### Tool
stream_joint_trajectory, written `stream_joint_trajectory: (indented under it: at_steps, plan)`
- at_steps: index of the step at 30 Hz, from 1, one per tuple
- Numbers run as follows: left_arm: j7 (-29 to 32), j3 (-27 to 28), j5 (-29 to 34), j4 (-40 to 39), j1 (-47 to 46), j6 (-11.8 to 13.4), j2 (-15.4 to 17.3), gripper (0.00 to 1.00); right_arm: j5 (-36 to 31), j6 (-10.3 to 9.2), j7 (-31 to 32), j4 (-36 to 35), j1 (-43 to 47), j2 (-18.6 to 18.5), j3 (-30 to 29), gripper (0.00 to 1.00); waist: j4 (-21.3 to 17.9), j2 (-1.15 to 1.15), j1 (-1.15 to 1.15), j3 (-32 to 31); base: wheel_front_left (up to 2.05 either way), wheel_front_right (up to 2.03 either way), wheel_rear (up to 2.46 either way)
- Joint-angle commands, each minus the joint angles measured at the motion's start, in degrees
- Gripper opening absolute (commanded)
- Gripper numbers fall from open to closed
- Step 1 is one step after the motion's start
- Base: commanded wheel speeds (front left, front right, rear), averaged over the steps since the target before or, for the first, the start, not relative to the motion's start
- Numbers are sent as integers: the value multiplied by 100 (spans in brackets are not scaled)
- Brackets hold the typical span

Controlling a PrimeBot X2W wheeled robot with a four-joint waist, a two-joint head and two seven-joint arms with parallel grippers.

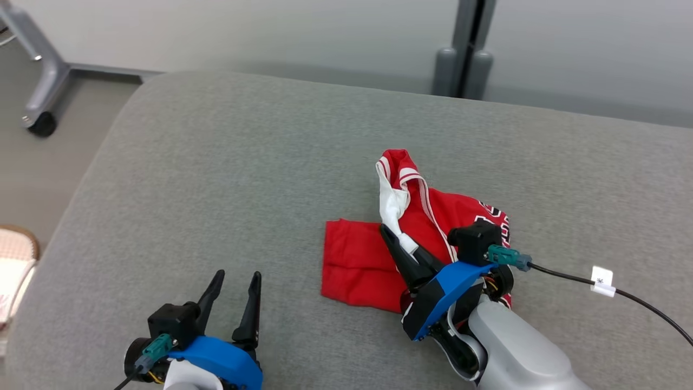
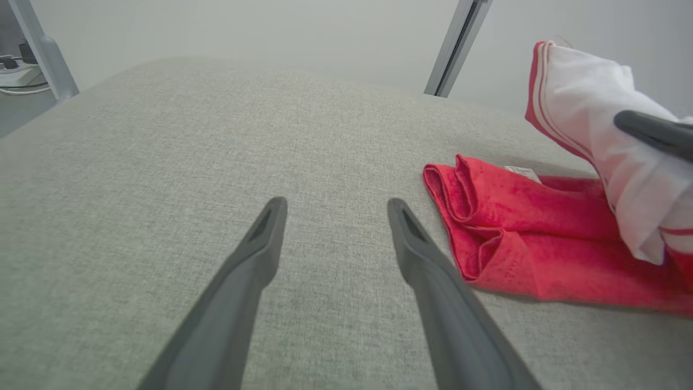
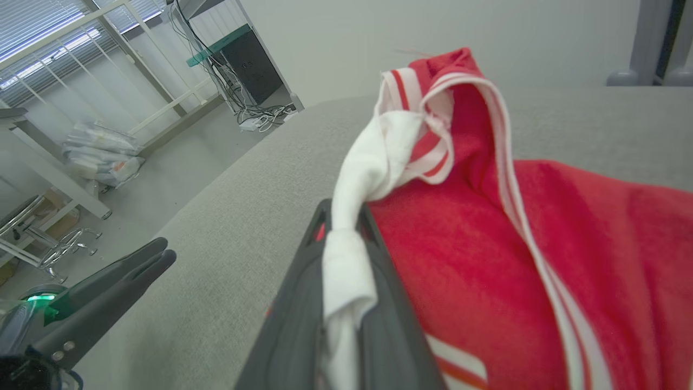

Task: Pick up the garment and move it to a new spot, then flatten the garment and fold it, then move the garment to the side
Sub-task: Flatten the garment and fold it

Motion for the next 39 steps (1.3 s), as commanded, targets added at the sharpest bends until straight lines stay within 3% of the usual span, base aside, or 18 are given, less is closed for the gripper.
stream_joint_trajectory:
  at_steps: [1, 3, 4, 5, 6, 10, 17, 22, 29, 39]
  plan:
    - [-24, -20, -33, 11, -122, -8, -14, 100, 80, 3, -49, 88, -127, -21, 81, 0, 169, -1, 0, 99, 0, 0, 0]
    - [-24, -86, -45, 31, -141, -8, -26, 100, 211, 4, -83, 239, -220, -24, 195, 0, 265, -1, 0, 99, 0, 0, 0]
    - [-24, -109, -54, 41, -145, -8, -32, 100, 276, 4, -106, 281, -258, -22, 266, 19, 291, -1, 0, 98, 0, 0, 0]
    - [-24, -113, -63, 51, -152, -8, -34, 100, 375, 4, -128, 287, -288, -19, 334, 55, 302, -1, 0, 96, 0, 0, 0]
    - [-24, -105, -69, 52, -156, -8, -35, 100, 444, 4, -143, 302, -318, -24, 366, 100, 300, -1, 0, 92, 0, 0, 0]
    - [-24, 26, -5, 28, -136, -8, -3, 100, 337, 3, -202, 242, -484, -30, 100, 100, 111, -1, 0, 59, 0, 0, 0]
    - [-24, 490, 322, -85, -148, -8, -70, 100, -1197, 3, -204, -535, 152, -23, -1831, 100, -438, -1, 0, 4, 0, 0, 0]
    - [-24, 789, 641, -211, -191, -8, -153, 100, -2048, 3, -203, -1070, 806, -15, -2743, 100, -744, -1, 0, -53, 0, 0, 0]
    - [-24, 1171, 990, -252, -67, -5, -240, 100, -2372, 3, -202, -1345, 1454, -14, -3230, 100, -1042, -1, 0, -206, 0, 0, 0]
    - [-24, 1696, 1418, -267, 490, 40, -417, 100, -2378, 3, -202, -1231, 2192, -17, -3281, 100, -1398, -1, 0, -632, 0, 0, 0]
